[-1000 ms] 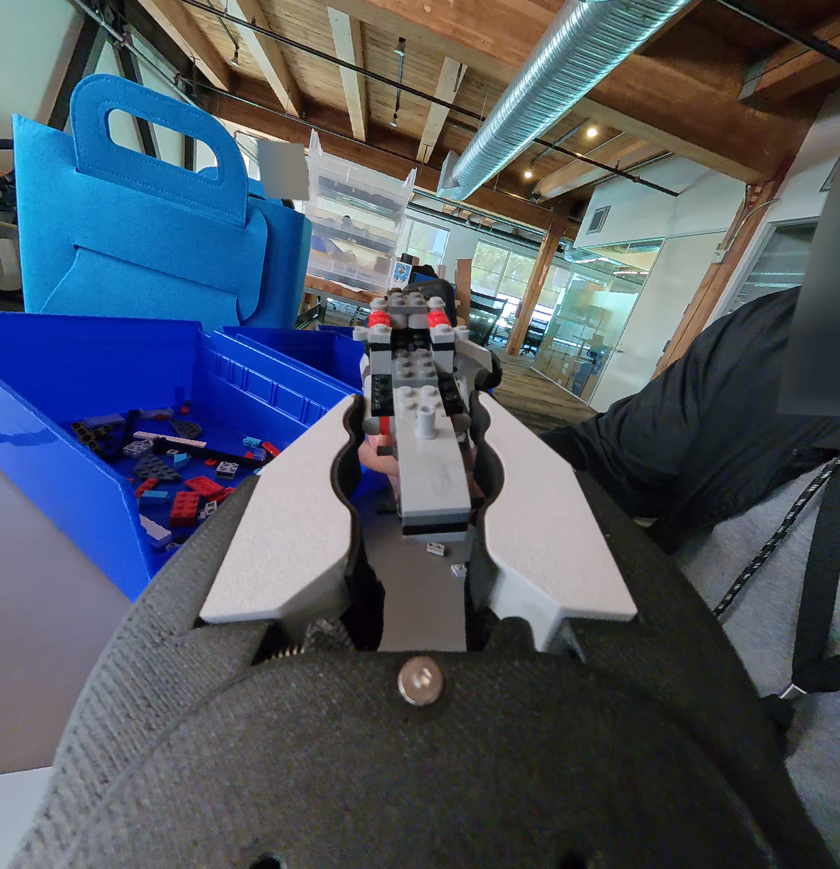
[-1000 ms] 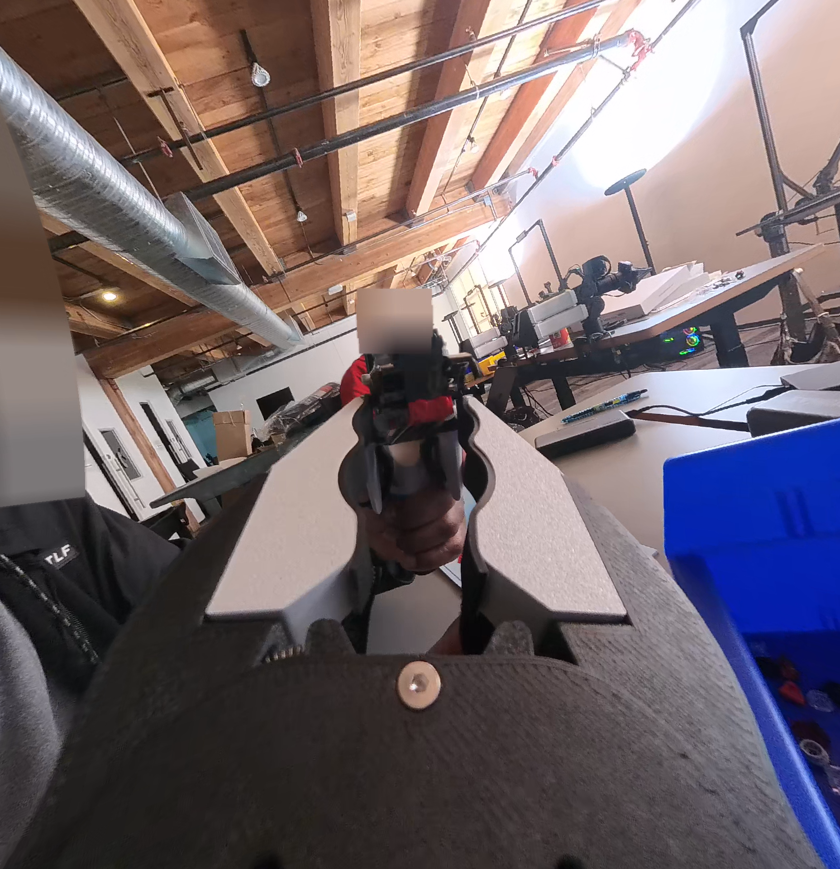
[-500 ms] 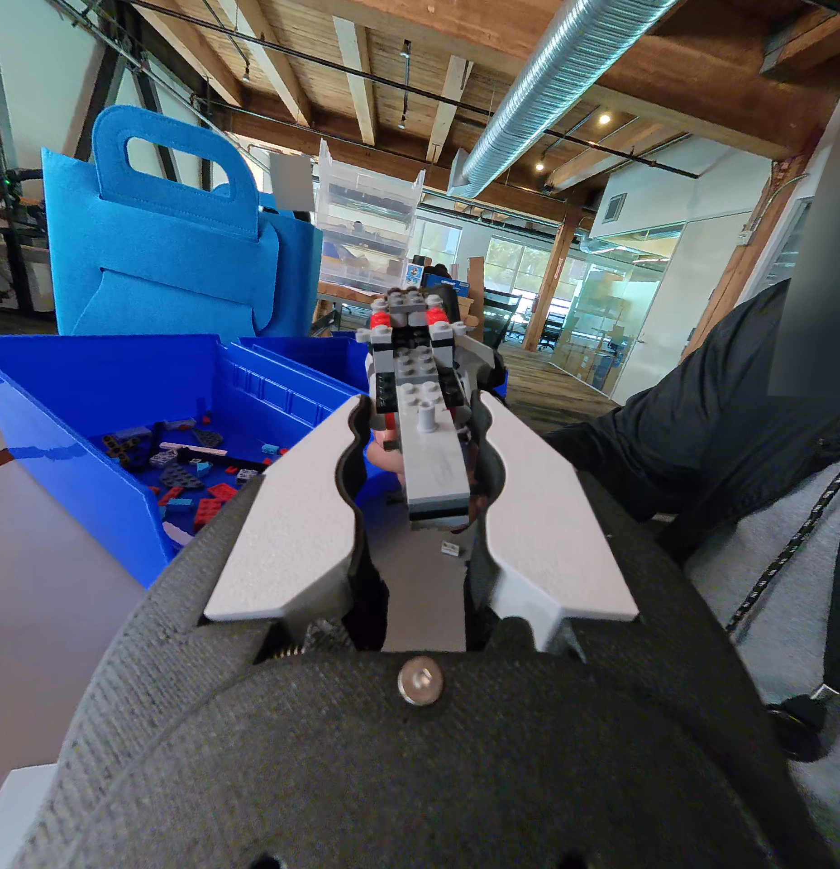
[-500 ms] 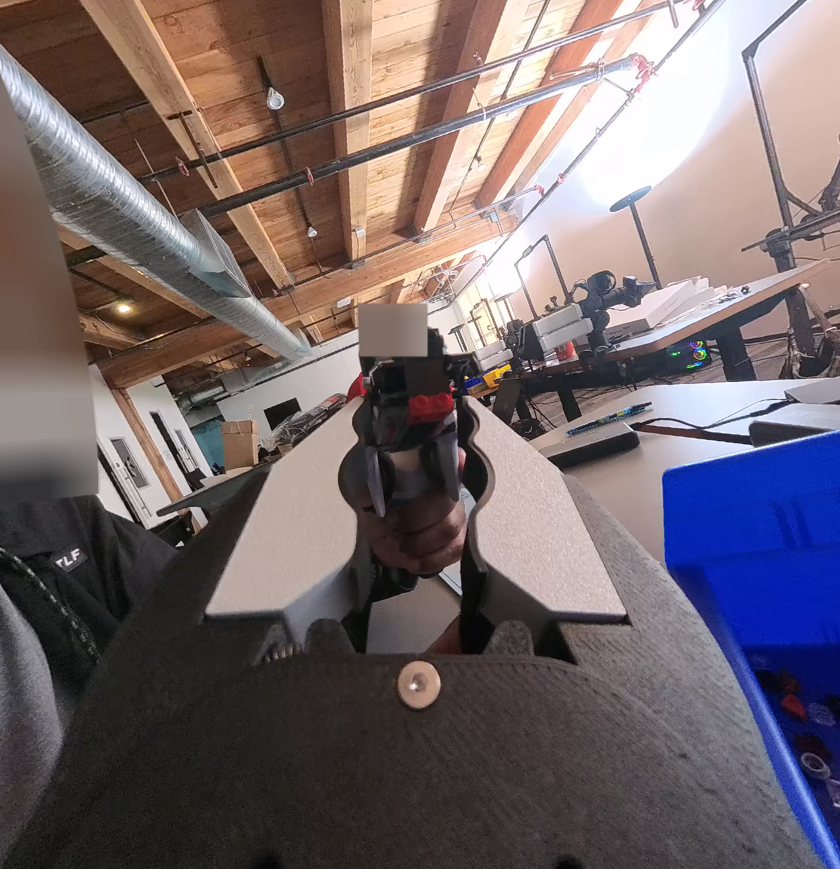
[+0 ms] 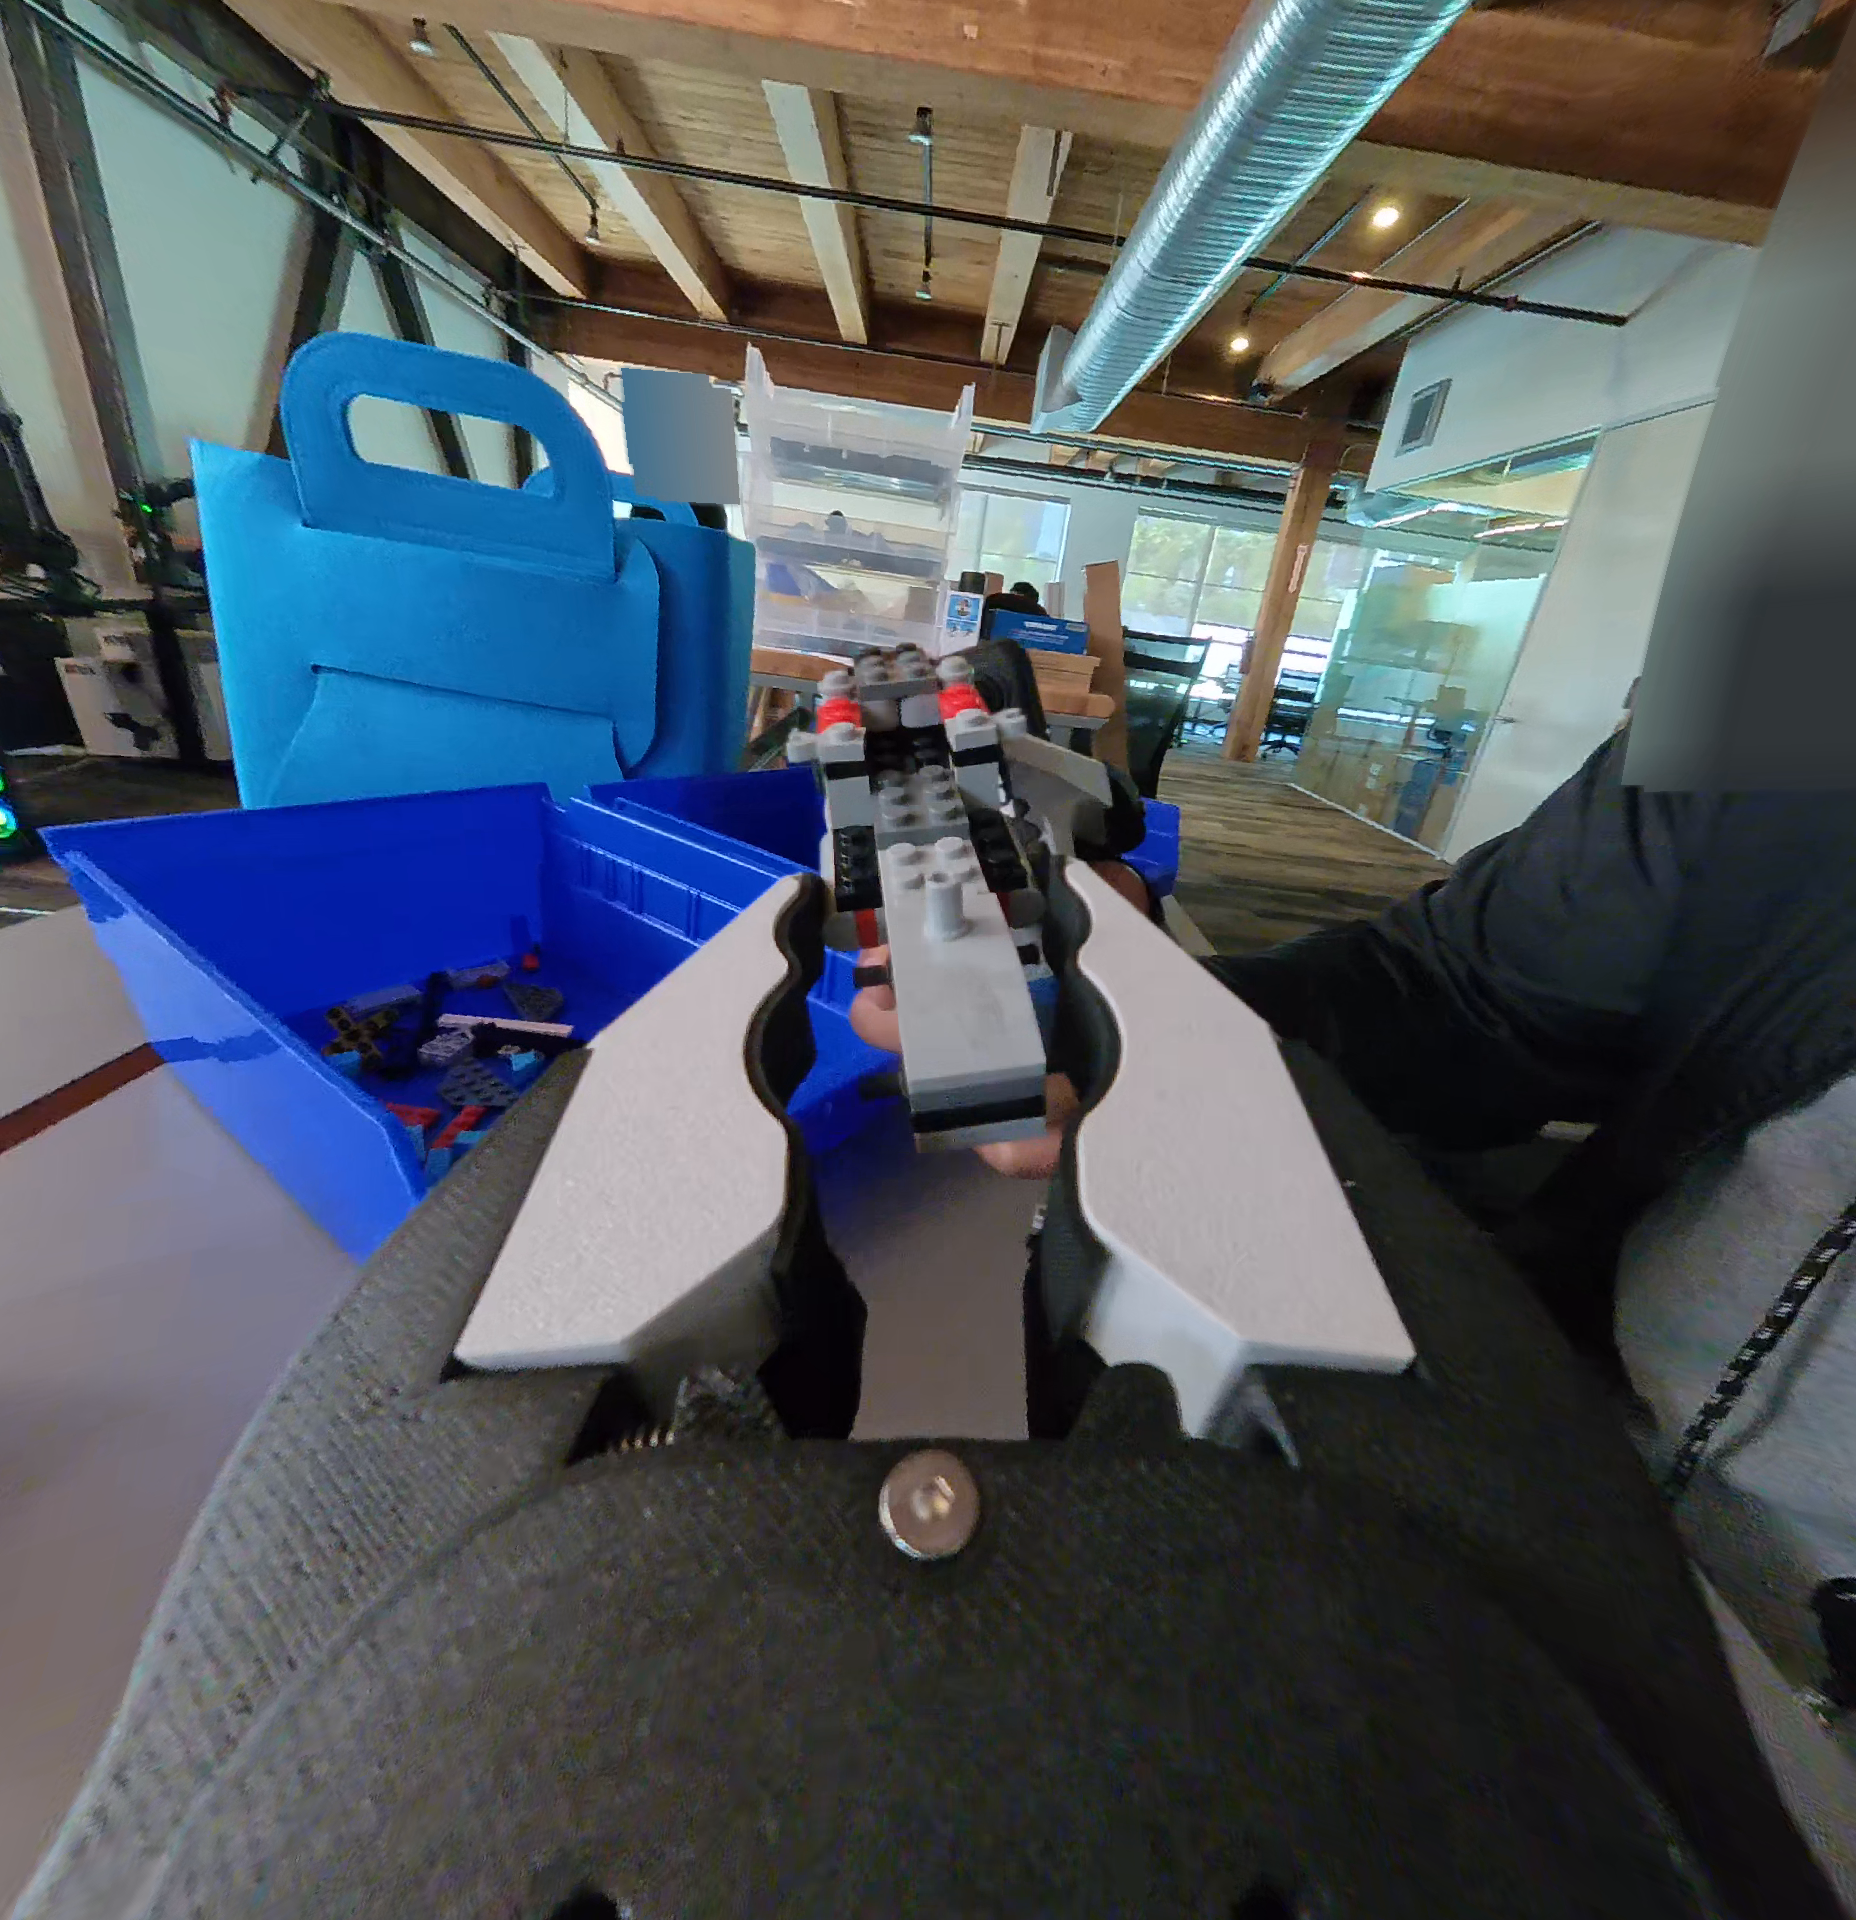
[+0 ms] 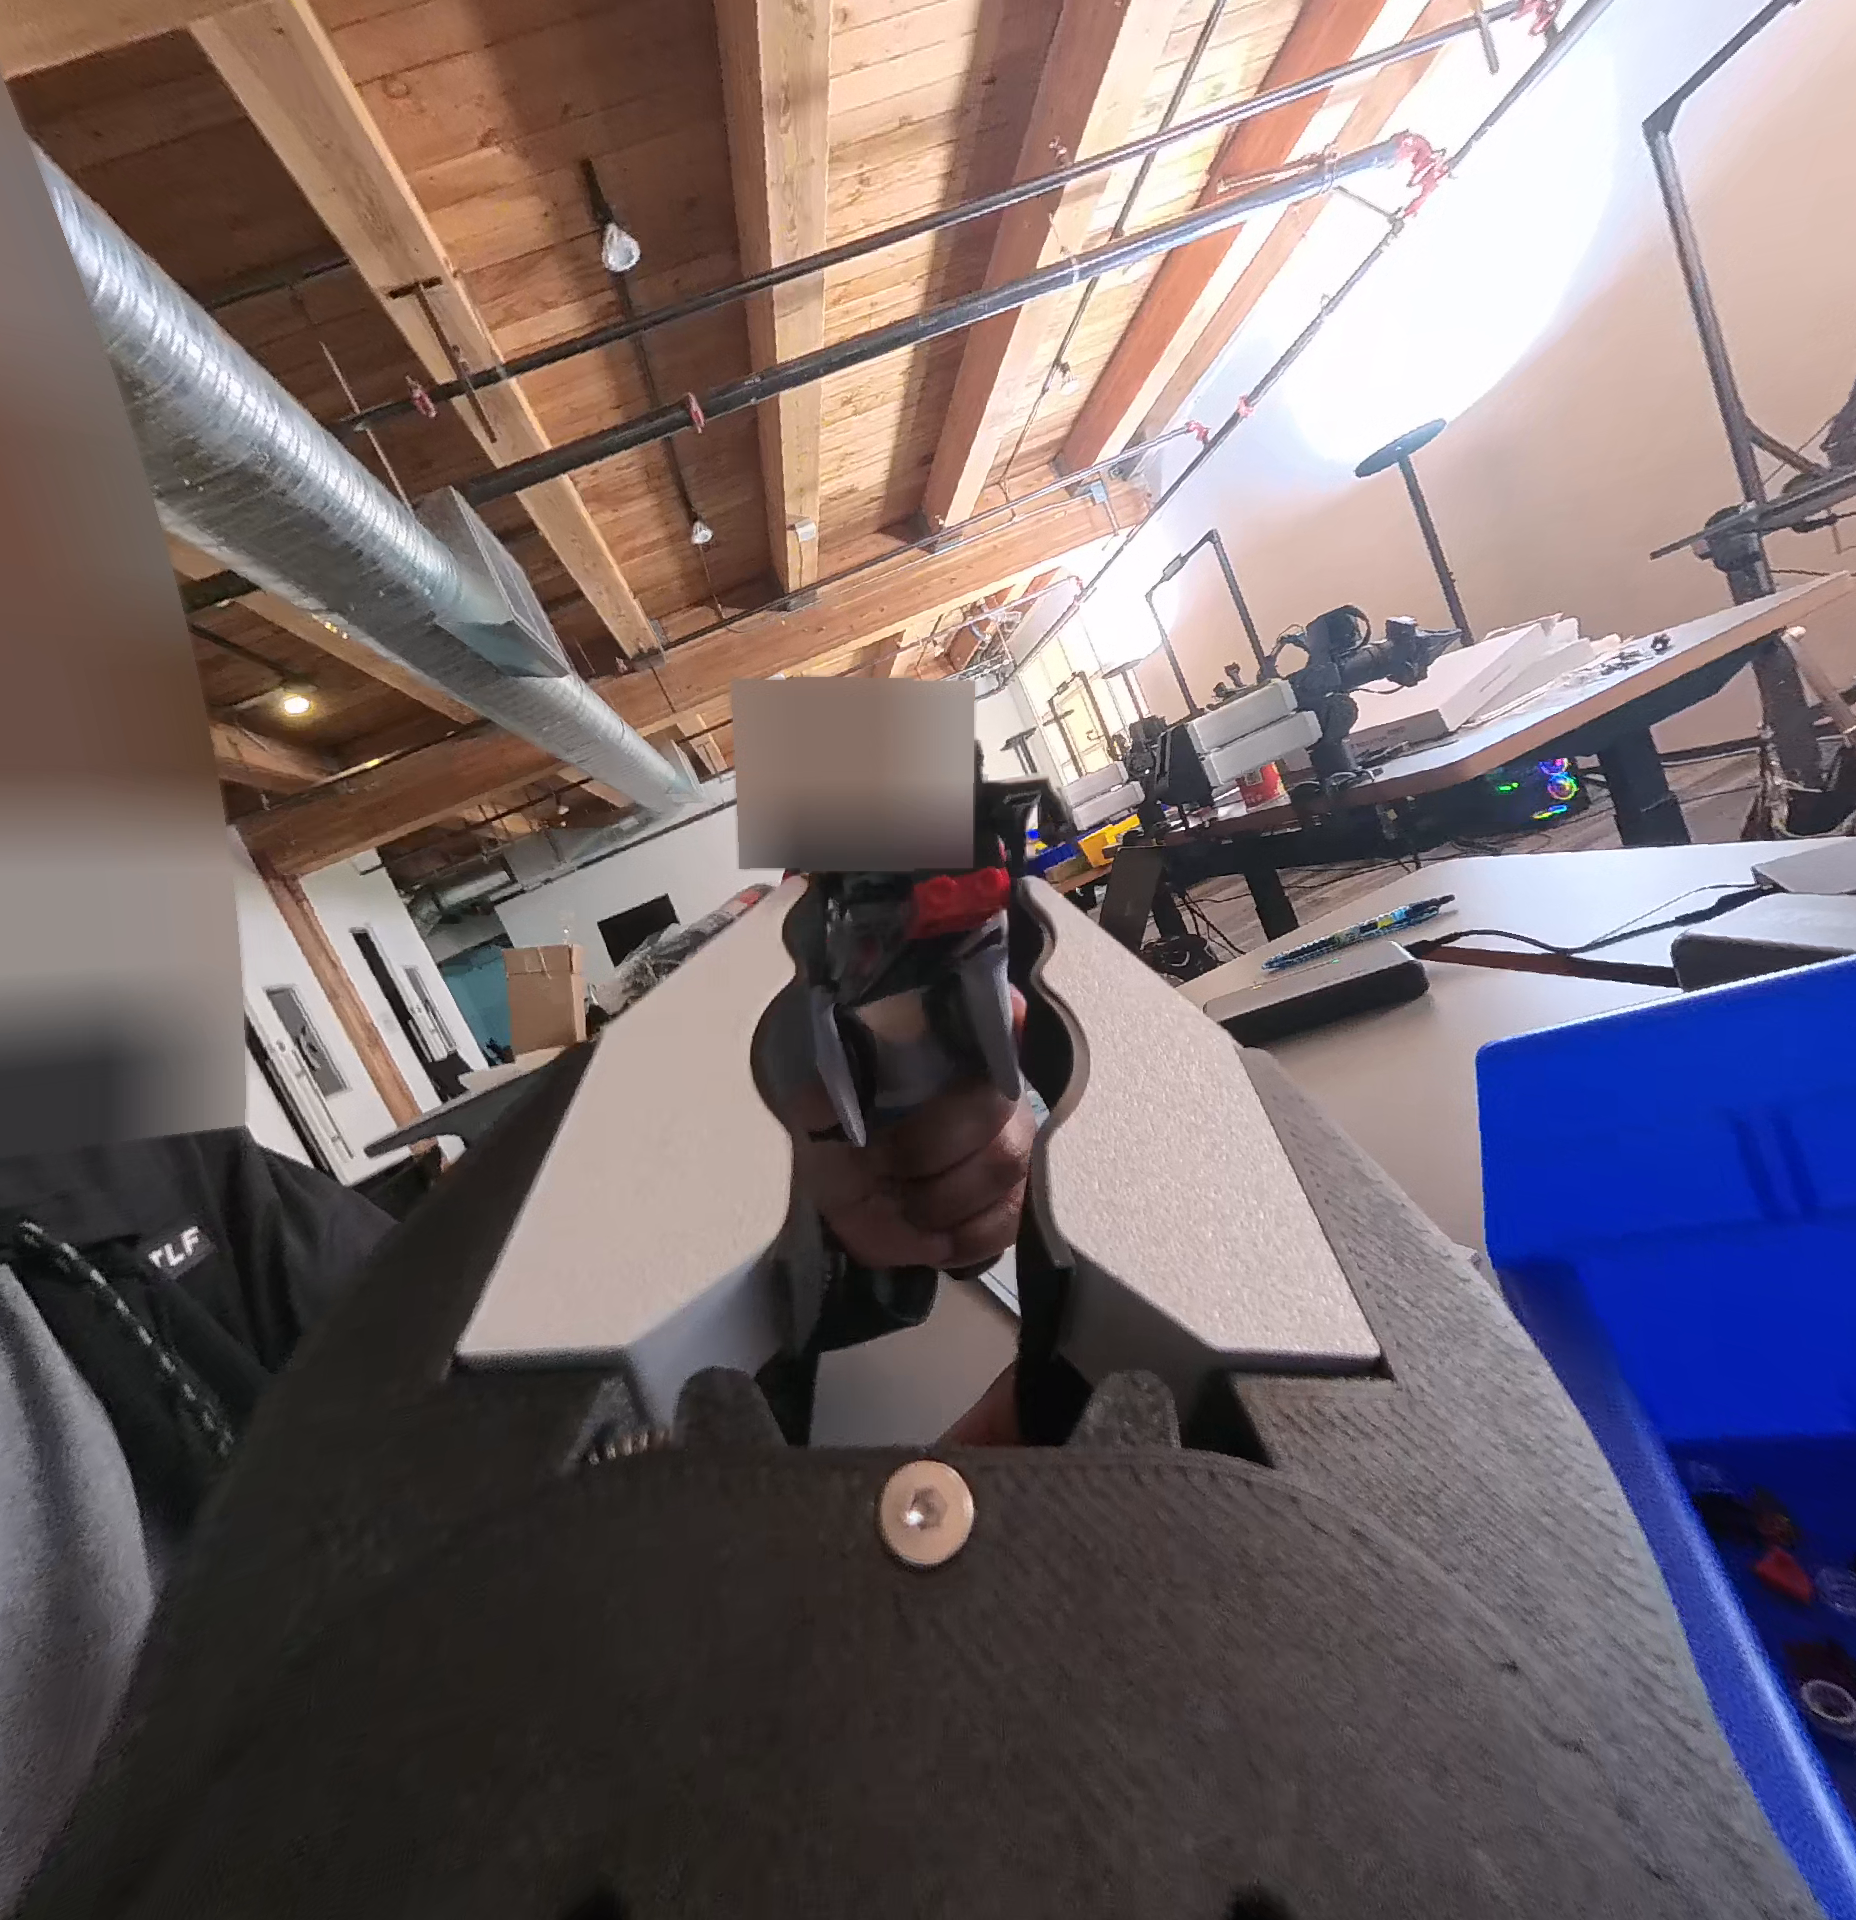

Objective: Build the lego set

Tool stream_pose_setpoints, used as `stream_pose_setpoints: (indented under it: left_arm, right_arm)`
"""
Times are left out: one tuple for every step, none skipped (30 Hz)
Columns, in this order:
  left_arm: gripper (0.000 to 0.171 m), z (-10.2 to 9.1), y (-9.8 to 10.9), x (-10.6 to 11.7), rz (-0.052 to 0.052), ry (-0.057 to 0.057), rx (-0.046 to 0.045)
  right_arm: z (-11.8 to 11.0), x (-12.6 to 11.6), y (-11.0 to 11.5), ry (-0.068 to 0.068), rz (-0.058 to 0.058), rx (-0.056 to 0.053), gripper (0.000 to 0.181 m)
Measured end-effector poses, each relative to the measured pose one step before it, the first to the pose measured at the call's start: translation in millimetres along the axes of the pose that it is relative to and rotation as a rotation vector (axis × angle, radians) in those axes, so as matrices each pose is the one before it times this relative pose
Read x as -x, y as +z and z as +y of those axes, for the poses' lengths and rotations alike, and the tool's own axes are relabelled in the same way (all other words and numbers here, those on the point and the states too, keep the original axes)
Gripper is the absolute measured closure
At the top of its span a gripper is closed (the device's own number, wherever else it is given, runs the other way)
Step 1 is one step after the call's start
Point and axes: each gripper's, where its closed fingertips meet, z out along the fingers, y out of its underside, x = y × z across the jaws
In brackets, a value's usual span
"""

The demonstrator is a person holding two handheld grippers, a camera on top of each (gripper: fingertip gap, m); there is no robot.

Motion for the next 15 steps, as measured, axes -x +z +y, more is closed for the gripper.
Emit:
stream_pose_setpoints:
  left_arm:
    - [0.129,-0.56,0.09,-0.02,-0.0055,0.0100,-0.00424]
    - [0.129,-0.47,0.05,0.10,-0.0055,0.0105,-0.00349]
    - [0.129,-0.40,0.09,0.13,-0.0058,0.0094,-0.00224]
    - [0.129,-0.56,-0.15,0.01,-0.0046,0.0089,-0.00292]
    - [0.129,-0.84,-0.22,0.19,-0.0052,0.0084,-0.00446]
    - [0.129,-1.11,-0.37,0.58,-0.0063,0.0067,-0.00511]
    - [0.129,-1.00,-0.62,0.67,-0.0063,0.0058,-0.00395]
    - [0.129,-0.72,-0.56,0.82,-0.0069,0.0073,-0.00219]
    - [0.129,-0.64,-0.63,0.88,-0.0076,0.0080,-0.00160]
    - [0.129,-0.77,-0.65,0.83,-0.0071,0.0064,-0.00231]
    - [0.129,-0.84,-0.59,0.85,-0.0071,0.0052,-0.00284]
    - [0.129,-0.72,-0.57,1.08,-0.0076,0.0046,-0.00264]
    - [0.129,-0.70,-0.72,1.13,-0.0078,0.0045,-0.00165]
    - [0.129,-0.51,-0.69,1.40,-0.0093,0.0055,-0.00110]
    - [0.129,-0.32,-0.68,1.48,-0.0104,0.0078,0.00078]
  right_arm:
    - [-1.19,-0.29,-0.33,0.0076,0.0000,-0.0071,0.145]
    - [-1.18,-0.42,-0.45,0.0079,0.0005,-0.0063,0.144]
    - [-0.87,-0.46,-0.27,0.0075,0.0008,-0.0044,0.143]
    - [-0.59,-0.53,-0.32,0.0073,-0.0004,-0.0026,0.143]
    - [-0.04,-0.53,-0.14,0.0064,-0.0003,-0.0002,0.141]
    - [0.29,-0.53,-0.07,0.0037,0.0008,0.0018,0.141]
    - [0.59,-0.53,0.02,0.0016,0.0016,0.0025,0.140]
    - [0.50,-0.39,0.07,0.0013,0.0015,0.0020,0.139]
    - [0.59,-0.21,0.26,0.0015,0.0011,0.0023,0.139]
    - [0.61,-0.01,0.25,0.0016,0.0007,0.0028,0.138]
    - [0.66,-0.12,0.23,0.0016,0.0015,0.0032,0.138]
    - [0.83,-0.33,0.36,0.0016,0.0023,0.0040,0.138]
    - [0.87,-0.23,0.23,0.0014,0.0021,0.0044,0.138]
    - [0.80,-0.32,0.27,0.0010,0.0029,0.0044,0.138]
    - [0.99,-0.70,0.39,0.0004,0.0047,0.0055,0.138]
